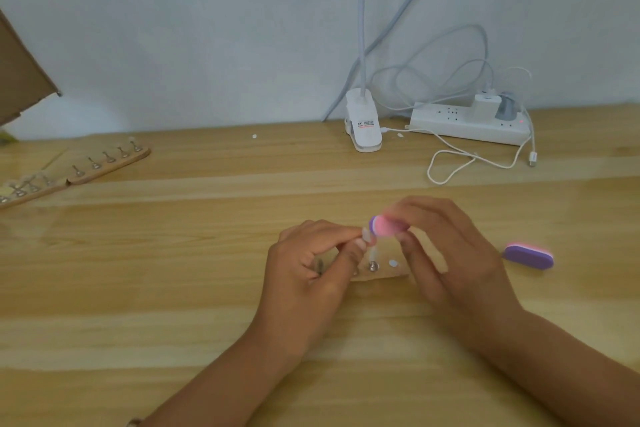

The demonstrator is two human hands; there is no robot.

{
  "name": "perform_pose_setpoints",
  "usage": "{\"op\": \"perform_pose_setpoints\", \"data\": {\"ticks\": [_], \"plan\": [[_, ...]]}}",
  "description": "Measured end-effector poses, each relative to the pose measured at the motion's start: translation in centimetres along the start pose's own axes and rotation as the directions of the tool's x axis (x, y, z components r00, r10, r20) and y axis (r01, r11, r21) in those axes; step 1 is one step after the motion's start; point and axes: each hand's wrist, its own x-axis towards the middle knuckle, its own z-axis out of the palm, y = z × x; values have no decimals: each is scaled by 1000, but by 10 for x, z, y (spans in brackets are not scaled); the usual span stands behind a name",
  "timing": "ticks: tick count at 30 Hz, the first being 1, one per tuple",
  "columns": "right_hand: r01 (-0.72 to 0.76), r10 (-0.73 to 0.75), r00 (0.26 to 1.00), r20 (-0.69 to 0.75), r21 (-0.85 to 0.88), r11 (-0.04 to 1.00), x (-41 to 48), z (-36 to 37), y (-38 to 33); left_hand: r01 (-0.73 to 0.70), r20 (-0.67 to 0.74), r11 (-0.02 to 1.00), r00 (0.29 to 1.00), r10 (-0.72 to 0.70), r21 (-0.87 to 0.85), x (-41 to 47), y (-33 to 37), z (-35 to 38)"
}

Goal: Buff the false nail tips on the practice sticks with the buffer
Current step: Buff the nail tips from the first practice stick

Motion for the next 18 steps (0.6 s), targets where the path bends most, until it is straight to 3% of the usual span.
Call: {"op": "perform_pose_setpoints", "data": {"ticks": [2, 6, 10, 14, 18], "plan": [[-11, 12, 1000, -27, 31, 999, 1, -2, -2, -6, 6, 1000, 1000, 6, 8, 1, 2, 1], [96, -99, 994, 41, 72, 993, -5, 2, -8, -42, 16, 999, 999, 42, 1, 1, 2, 2], [-22, 23, 1000, -19, 60, 998, 2, -2, 0, -12, -3, 1000, 1000, 12, -27, -1, 1, 1], [106, -107, 994, 10, 106, 989, -4, 3, -6, -66, 33, 997, 997, 65, 30, -1, 1, 3], [6, -3, 999, -36, 66, 998, 1, -1, 3, -41, 13, 999, 999, 41, 27, -1, 0, 2]]}}
